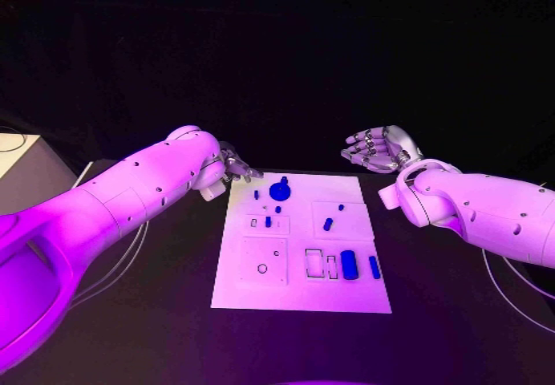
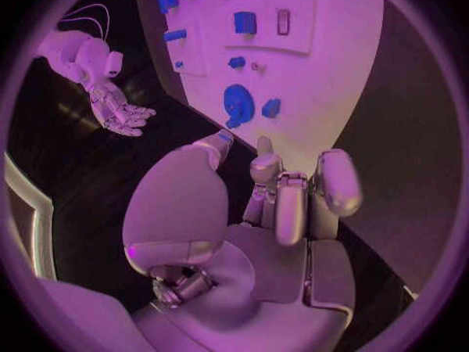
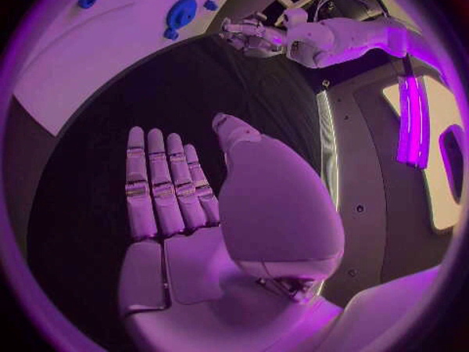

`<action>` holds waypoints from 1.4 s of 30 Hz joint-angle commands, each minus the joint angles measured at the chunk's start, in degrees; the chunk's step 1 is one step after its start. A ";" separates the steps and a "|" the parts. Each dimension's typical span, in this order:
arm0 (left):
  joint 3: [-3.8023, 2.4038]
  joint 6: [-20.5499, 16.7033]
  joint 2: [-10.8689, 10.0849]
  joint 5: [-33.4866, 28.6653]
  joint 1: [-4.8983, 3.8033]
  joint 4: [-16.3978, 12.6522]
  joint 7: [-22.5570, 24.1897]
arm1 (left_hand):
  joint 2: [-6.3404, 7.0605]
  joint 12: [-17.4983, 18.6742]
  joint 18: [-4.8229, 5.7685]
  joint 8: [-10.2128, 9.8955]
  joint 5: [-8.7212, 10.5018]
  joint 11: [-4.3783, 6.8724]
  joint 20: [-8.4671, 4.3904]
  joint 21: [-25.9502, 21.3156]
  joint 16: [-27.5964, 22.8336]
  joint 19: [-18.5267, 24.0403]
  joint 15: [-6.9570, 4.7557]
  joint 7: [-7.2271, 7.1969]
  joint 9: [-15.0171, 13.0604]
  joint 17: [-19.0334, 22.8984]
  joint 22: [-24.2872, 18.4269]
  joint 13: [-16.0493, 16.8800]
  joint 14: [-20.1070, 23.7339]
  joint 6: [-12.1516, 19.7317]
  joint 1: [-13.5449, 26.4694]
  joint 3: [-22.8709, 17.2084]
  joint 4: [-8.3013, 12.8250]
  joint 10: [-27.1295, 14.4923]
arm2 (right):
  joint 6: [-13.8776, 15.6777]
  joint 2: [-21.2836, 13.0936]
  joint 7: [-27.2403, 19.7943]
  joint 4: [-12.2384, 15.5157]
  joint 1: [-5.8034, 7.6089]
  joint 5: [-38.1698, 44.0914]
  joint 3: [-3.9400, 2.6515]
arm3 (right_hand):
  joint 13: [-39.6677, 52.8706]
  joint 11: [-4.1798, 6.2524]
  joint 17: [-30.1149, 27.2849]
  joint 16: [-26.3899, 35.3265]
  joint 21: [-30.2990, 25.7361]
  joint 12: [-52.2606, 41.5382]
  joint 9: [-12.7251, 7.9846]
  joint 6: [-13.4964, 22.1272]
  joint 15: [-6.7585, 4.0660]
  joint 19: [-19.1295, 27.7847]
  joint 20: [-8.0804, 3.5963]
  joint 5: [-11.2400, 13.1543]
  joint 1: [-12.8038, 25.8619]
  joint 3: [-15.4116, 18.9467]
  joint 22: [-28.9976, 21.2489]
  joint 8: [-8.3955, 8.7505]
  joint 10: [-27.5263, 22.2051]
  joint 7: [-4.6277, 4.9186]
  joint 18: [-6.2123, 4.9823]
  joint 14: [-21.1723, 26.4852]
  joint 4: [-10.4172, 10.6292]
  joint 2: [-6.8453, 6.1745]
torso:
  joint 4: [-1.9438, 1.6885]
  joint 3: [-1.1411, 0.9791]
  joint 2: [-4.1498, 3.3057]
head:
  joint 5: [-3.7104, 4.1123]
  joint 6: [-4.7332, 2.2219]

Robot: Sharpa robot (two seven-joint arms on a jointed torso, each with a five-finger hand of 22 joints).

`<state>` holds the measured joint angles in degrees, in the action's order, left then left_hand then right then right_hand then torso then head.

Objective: Assemble the parts on the task board

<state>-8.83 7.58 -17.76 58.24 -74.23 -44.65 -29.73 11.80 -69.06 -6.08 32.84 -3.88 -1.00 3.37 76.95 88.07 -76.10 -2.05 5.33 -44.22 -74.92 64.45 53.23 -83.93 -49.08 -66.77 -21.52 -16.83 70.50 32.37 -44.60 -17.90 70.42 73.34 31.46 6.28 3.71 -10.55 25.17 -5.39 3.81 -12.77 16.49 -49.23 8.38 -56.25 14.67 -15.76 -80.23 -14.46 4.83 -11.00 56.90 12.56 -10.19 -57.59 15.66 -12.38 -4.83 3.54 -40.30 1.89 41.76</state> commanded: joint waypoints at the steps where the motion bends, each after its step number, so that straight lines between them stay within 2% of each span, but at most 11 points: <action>1: 0.23 2.49 0.52 1.68 -0.16 0.66 -0.81 | -0.09 -0.43 0.70 0.50 0.18 0.16 0.01 0.46 0.25 -0.54 -0.51 -0.31 -0.43 -11.01 0.46 0.57 -4.86 -0.37 0.76 0.44 -0.03 0.59 | 0.31 0.17 -0.93 0.15 0.12 0.46 -0.08 | -0.08 -0.09 -0.17 0.33 -0.11 0.26 -0.07 0.04 0.01 0.48 0.02 -0.29 -0.05 0.46 -0.16 0.33 -0.40 1.50 -0.35 0.47 -0.10 0.63 | 0.19 -0.12 -0.39 | -0.13 -0.29; 3: 0.40 2.81 0.76 1.83 -0.17 1.03 -0.94 | -0.17 -0.74 0.75 0.87 0.17 0.30 -0.09 0.62 0.32 -0.68 -0.62 -0.47 -0.77 -11.18 0.72 1.01 -4.92 -0.56 0.86 0.51 -0.02 0.91 | 0.36 0.28 -0.99 0.16 0.19 0.46 -0.10 | -0.10 -0.16 -0.33 0.47 -0.12 0.40 -0.08 0.05 0.07 0.62 0.07 -0.31 -0.07 0.59 -0.30 0.40 -0.62 1.53 -0.34 0.62 -0.08 0.68 | 0.25 -0.19 -0.50 | -0.21 -0.41; 19: 0.96 4.86 1.80 2.24 -0.24 2.68 -1.56 | -0.53 -0.97 0.81 1.72 -0.03 0.67 -0.36 0.84 0.42 -0.84 -0.94 -0.88 -1.70 -11.40 1.05 1.28 -5.00 -0.73 0.60 0.22 0.05 1.18 | 0.38 0.58 -1.10 0.19 0.54 0.46 -0.16 | -0.10 -0.24 -0.57 0.66 -0.12 0.60 -0.09 0.05 0.16 0.81 0.16 -0.38 -0.14 0.80 -0.49 0.50 -0.88 1.61 -0.34 0.80 -0.07 0.74 | 0.12 -0.10 -0.39 | 0.03 -0.17; 30: 2.06 5.29 2.43 1.92 -0.22 3.69 -1.27 | -0.64 -0.92 0.81 1.87 -0.09 0.73 -0.43 0.86 0.45 -0.83 -1.01 -0.94 -1.93 -11.47 1.06 1.23 -5.02 -0.63 0.39 -0.04 0.04 1.13 | 0.40 0.79 -1.14 0.36 0.69 0.46 -0.17 | -0.09 -0.26 -0.62 0.71 -0.12 0.62 -0.09 0.04 0.18 0.85 0.18 -0.40 -0.16 0.85 -0.53 0.52 -0.89 1.63 -0.34 0.84 -0.07 0.76 | 0.22 -0.07 -0.61 | 0.01 -0.21; 42: 2.27 4.47 2.68 1.60 -0.20 4.29 -0.90 | -0.76 -0.94 0.82 1.93 -0.09 0.74 -0.46 0.89 0.45 -0.85 -1.03 -0.94 -2.03 -11.48 1.12 1.27 -5.03 -0.61 0.42 -0.15 0.00 1.15 | 0.40 0.95 -1.17 0.54 0.92 0.46 -0.20 | -0.09 -0.27 -0.65 0.72 -0.12 0.63 -0.09 0.04 0.19 0.87 0.18 -0.40 -0.16 0.87 -0.55 0.53 -0.90 1.63 -0.34 0.86 -0.07 0.77 | 0.20 -0.05 -0.79 | 0.28 -0.06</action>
<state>-6.55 11.82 -15.28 60.11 -74.35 -40.34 -31.13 11.34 -69.67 -5.69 34.41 -3.88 -0.42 3.08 77.49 88.27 -76.78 -2.66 4.72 -46.21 -74.91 65.52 54.46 -84.15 -49.68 -66.32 -21.21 -16.84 71.49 32.86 -43.70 -18.20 70.85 74.23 31.47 6.12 3.67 -10.76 24.60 -4.99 3.81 -12.51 16.49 -49.23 8.69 -55.64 14.87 -15.97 -80.46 -13.99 4.33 -10.78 56.29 12.56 -10.19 -57.09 15.50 -12.15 -4.65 3.49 -41.04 2.15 41.66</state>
